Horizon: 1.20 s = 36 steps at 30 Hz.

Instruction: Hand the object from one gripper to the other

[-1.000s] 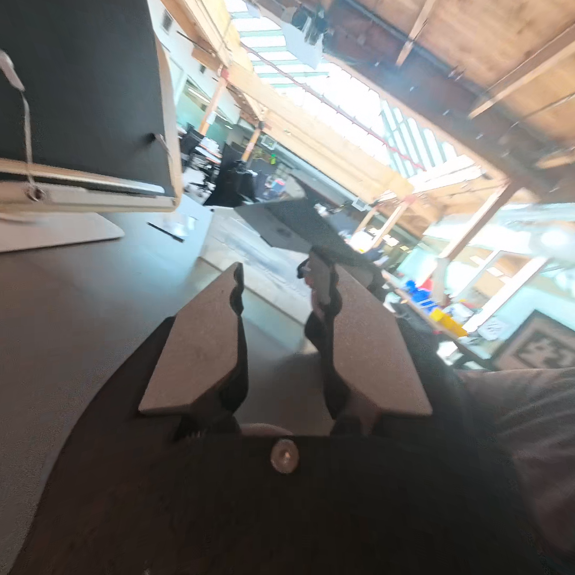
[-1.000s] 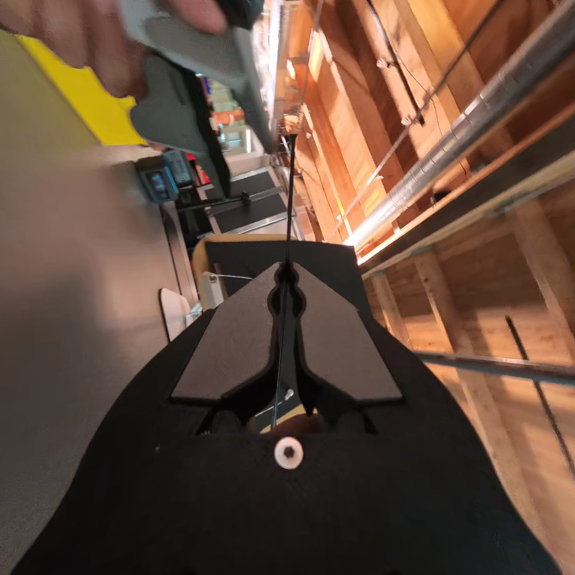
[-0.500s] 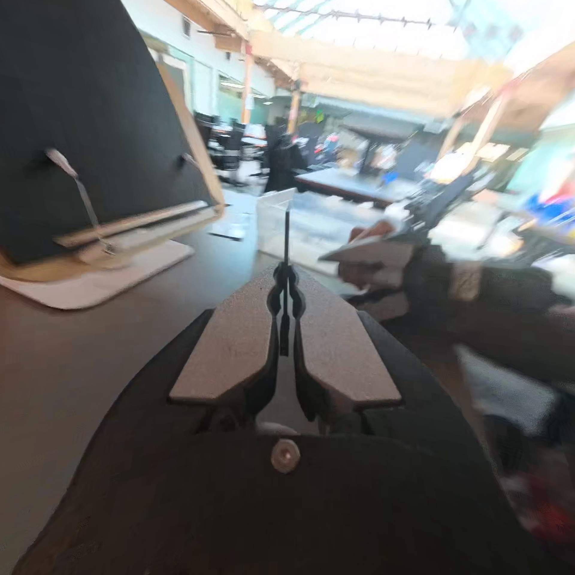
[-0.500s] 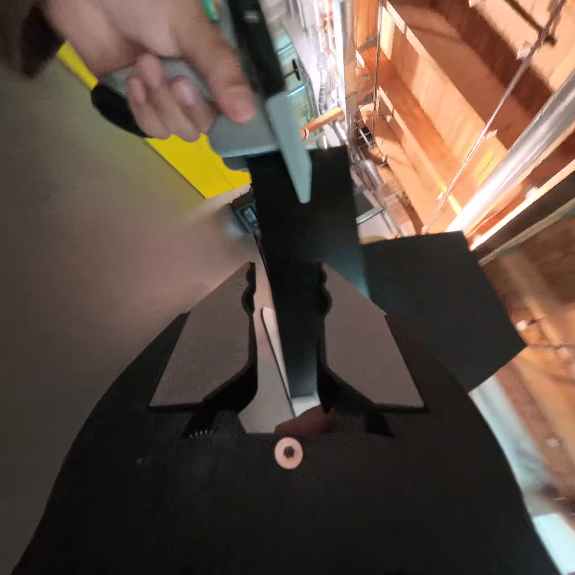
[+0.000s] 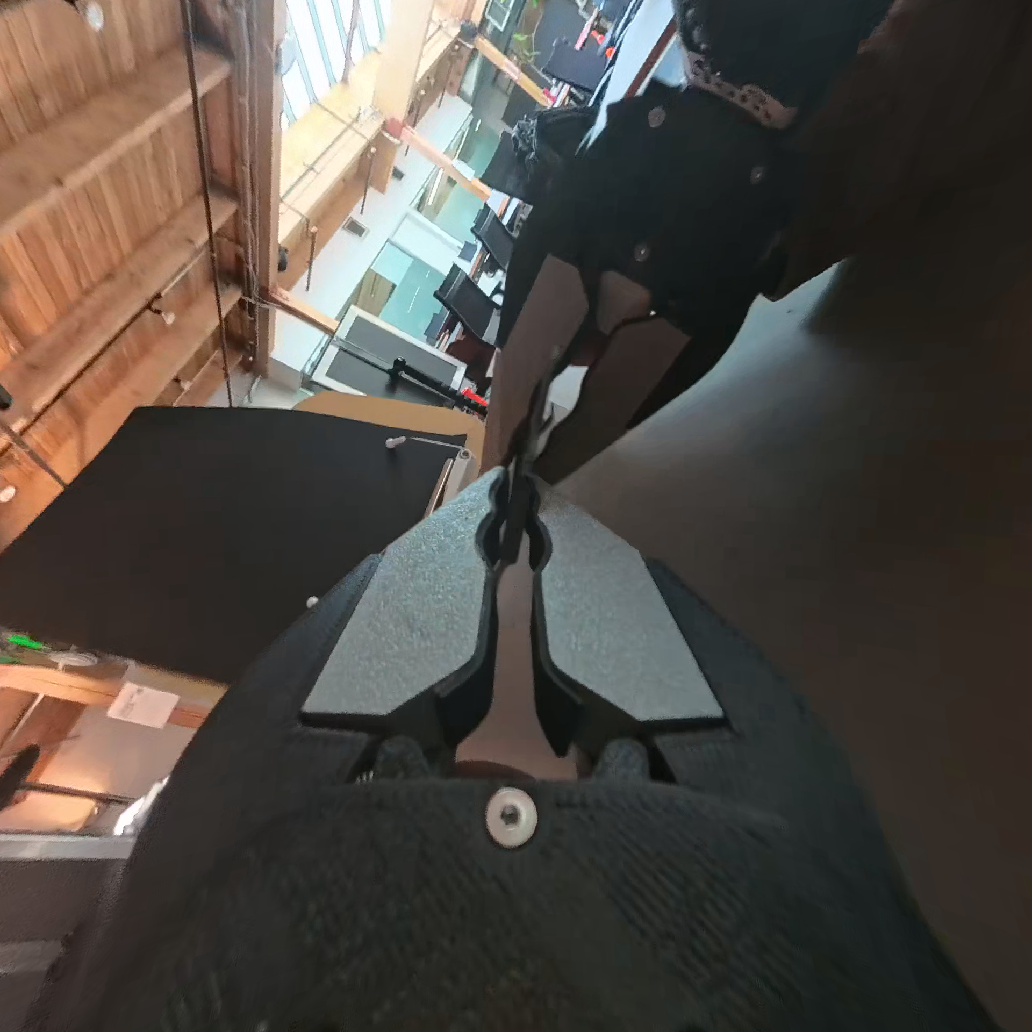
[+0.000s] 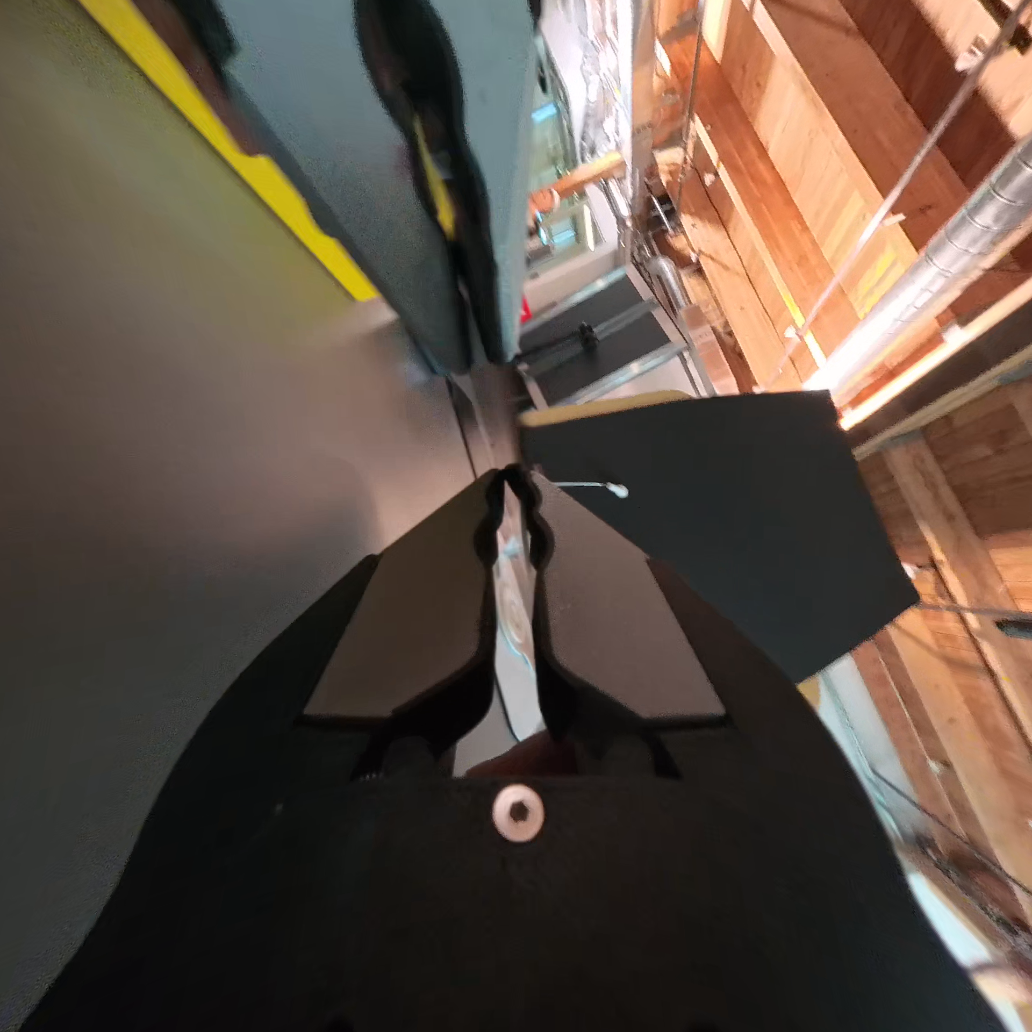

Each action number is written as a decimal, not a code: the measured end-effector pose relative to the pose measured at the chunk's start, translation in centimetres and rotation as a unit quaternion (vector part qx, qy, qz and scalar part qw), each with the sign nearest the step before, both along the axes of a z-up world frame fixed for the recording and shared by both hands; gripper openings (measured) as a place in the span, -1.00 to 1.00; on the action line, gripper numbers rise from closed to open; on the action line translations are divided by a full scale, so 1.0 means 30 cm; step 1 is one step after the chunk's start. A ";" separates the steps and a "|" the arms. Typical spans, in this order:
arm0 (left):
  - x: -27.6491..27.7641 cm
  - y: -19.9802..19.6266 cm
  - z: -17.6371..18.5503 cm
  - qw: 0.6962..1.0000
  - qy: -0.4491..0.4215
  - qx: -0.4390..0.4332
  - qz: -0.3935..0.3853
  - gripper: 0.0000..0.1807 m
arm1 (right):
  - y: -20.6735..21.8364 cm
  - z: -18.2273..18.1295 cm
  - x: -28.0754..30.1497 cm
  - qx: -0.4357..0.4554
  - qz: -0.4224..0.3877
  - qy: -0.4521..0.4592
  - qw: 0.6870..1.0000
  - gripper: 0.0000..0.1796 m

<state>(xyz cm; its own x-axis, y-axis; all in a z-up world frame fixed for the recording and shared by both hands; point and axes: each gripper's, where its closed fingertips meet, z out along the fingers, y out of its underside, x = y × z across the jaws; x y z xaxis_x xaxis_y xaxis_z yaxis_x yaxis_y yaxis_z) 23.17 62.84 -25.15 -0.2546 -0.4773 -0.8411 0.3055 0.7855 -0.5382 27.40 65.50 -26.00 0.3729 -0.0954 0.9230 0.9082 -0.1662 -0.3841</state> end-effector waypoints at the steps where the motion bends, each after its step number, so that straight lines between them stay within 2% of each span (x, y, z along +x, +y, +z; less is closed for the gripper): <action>1: 0.011 0.016 0.008 1.000 -0.004 -0.018 0.018 -0.92 | -0.002 0.024 0.024 0.012 -0.025 0.004 1.000 -0.99; 2: 0.016 0.034 0.038 0.998 -0.020 -0.048 0.032 -0.86 | -0.006 0.046 0.055 0.024 -0.052 0.017 0.998 -0.99; 3: 0.010 0.048 0.075 0.995 -0.038 -0.082 0.034 -0.72 | -0.011 0.062 0.077 0.033 -0.063 0.047 0.996 -1.00; 5: 0.004 0.082 0.112 0.991 -0.047 -0.123 0.040 -0.65 | -0.029 0.111 0.111 0.076 -0.061 0.136 0.986 -1.00; 8: 0.014 0.111 0.094 0.992 -0.062 -0.079 0.070 -0.67 | -0.065 0.175 0.152 0.124 -0.023 0.293 0.948 -1.00; 12: 0.048 0.137 0.039 0.991 -0.060 0.003 0.120 -0.68 | -0.101 0.238 0.132 0.131 0.102 0.491 0.855 -1.00; 16: 0.069 0.196 0.025 0.979 -0.100 0.072 0.164 -0.56 | -0.138 0.280 0.155 0.125 0.154 0.625 0.755 -1.00; 19: 0.084 0.179 0.020 0.964 -0.143 0.131 0.180 -0.48 | -0.150 0.297 0.137 0.096 0.195 0.702 0.678 -1.00; 22: 0.092 0.129 0.019 0.952 -0.177 0.175 0.182 -0.44 | -0.146 0.300 0.113 0.073 0.225 0.745 0.623 -1.00; 24: 0.088 0.123 0.055 0.939 -0.216 0.182 0.199 -0.47 | -0.130 0.273 0.085 0.031 0.237 0.776 0.584 -1.00; 26: 0.076 0.113 0.079 0.932 -0.240 0.182 0.200 -0.61 | -0.105 0.231 0.064 -0.005 0.233 0.802 0.550 -1.00; 27: 0.073 0.104 0.071 0.934 -0.234 0.189 0.194 -0.70 | -0.095 0.220 0.064 -0.005 0.231 0.808 0.542 -0.96; 28: 0.067 0.099 0.073 0.935 -0.234 0.184 0.191 -0.83 | -0.091 0.212 0.071 -0.002 0.227 0.806 0.547 -0.89; 29: 0.060 0.103 0.088 0.941 -0.231 0.156 0.192 -1.00 | -0.092 0.202 0.072 -0.008 0.221 0.795 0.565 -0.82; 31: 0.053 0.115 0.110 0.971 -0.176 0.025 0.158 -1.00 | -0.112 0.231 0.073 0.010 0.239 0.762 0.601 -0.63; 32: 0.045 0.133 0.137 0.976 -0.161 -0.052 0.141 -1.00 | -0.124 0.248 0.083 0.031 0.242 0.751 0.614 -0.57; 36: 0.014 0.230 0.225 0.946 -0.119 -0.292 0.081 -1.00 | -0.146 0.276 0.035 0.026 0.282 0.718 0.636 -0.64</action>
